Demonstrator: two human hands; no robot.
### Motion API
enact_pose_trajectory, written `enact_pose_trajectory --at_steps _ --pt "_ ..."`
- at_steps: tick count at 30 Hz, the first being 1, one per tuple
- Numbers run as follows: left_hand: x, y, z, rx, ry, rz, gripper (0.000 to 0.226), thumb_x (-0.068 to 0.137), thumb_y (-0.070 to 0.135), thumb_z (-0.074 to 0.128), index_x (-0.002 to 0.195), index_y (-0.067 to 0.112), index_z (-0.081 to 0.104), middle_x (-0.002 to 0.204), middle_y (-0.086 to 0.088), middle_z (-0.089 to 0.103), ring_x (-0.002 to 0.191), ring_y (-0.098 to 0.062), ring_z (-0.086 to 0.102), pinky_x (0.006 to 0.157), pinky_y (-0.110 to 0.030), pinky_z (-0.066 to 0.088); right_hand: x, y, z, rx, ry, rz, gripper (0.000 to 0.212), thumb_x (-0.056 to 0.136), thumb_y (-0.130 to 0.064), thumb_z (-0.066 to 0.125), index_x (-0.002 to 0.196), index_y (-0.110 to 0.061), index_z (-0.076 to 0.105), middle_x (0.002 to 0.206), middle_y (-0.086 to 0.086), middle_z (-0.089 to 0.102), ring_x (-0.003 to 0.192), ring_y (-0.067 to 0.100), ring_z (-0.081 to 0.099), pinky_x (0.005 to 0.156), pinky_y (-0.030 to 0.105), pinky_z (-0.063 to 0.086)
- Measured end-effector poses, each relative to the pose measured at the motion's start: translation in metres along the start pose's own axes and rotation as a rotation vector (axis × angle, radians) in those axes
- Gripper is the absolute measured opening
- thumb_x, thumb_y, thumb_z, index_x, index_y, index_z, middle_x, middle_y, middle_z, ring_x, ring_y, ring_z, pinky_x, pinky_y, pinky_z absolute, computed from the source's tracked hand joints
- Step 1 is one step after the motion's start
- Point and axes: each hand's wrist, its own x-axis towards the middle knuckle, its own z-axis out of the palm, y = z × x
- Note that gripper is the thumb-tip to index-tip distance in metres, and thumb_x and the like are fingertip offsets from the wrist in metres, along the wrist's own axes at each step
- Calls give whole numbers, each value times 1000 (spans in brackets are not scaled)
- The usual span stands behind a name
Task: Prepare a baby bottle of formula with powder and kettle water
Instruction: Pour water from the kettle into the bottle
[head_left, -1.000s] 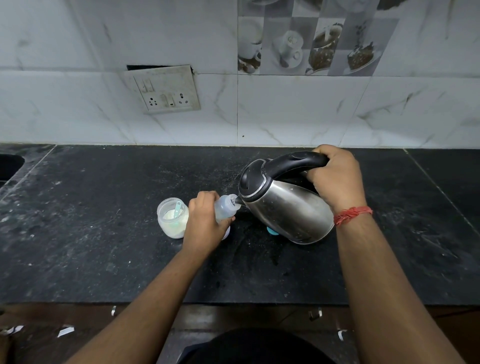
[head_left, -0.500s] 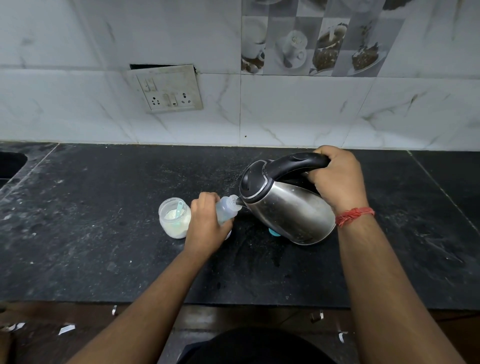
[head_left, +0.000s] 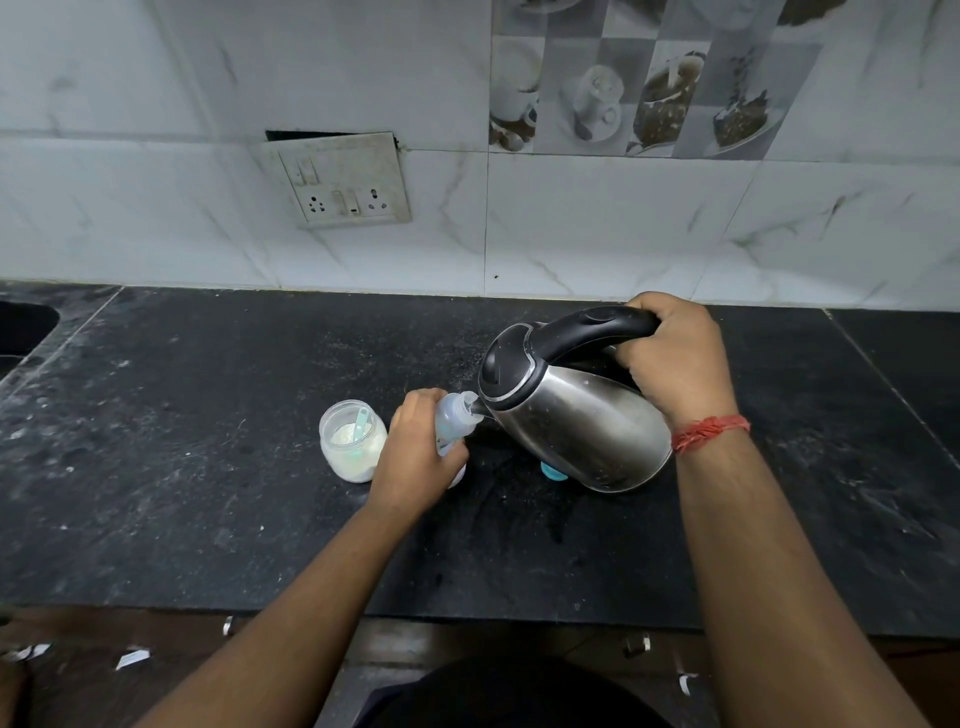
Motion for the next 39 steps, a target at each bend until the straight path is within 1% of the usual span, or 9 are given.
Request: enact_pose_trajectory --at_steps 6,10,15,18,22,25,30,34,39 --pt "5 0 2 -3 6 -33 44 79 13 75 106 29 44 104 13 49 99 -16 54 80 -31 46 6 -3 1 6 -15 -9 24 67 0 64 74 -23 66 70 1 66 78 30 66 75 46 58" --pt "8 -1 4 19 23 -41 48 80 20 77 96 36 35 98 22 42 91 -8 43 70 -17 35 9 -5 1 5 -13 -13 24 67 0 64 73 -23 66 67 0 65 76 29 65 72 43 57" --pt "13 -1 5 56 45 -46 49 79 26 82 93 30 35 95 21 38 88 -9 38 67 -16 32 14 -6 2 -4 -22 -19 24 67 0 64 72 -23 65 66 0 64 76 30 65 71 41 55" --pt "14 -1 5 76 59 -33 51 78 25 84 91 27 35 92 15 35 88 -13 38 66 -18 31 17 -6 4 -3 -33 -19 26 68 1 64 72 -25 65 67 0 65 76 29 65 72 42 57" --pt "15 -1 6 72 80 -23 51 78 24 85 92 24 36 94 7 39 87 -17 39 69 -27 32 20 -6 5 -3 -38 -24 26 67 1 65 70 -25 64 65 -3 62 75 29 64 71 41 55" --pt "16 -3 6 55 83 -23 49 79 24 84 95 25 37 97 7 41 88 -15 41 71 -29 35 23 -7 6 -5 -42 -30 27 68 1 66 69 -26 63 65 -4 62 76 28 65 69 38 53" --pt "19 -7 5 38 77 -11 47 79 22 80 101 26 39 102 4 47 90 -17 50 75 -35 47 27 -10 7 2 -54 -37 26 68 1 66 73 -24 65 69 -1 65 77 28 65 72 41 56" --pt "20 -8 6 22 72 5 42 83 24 78 107 22 44 106 4 49 95 -18 53 80 -37 49 29 -13 8 13 -60 -41 26 68 2 66 75 -23 66 71 2 67 78 29 66 73 45 58" --pt "23 -8 5 16 61 -6 41 82 22 77 111 20 47 110 4 50 102 -19 53 84 -39 50 30 -16 12 -10 -52 -61 27 68 2 65 73 -25 65 69 -2 65 76 27 65 71 40 56"
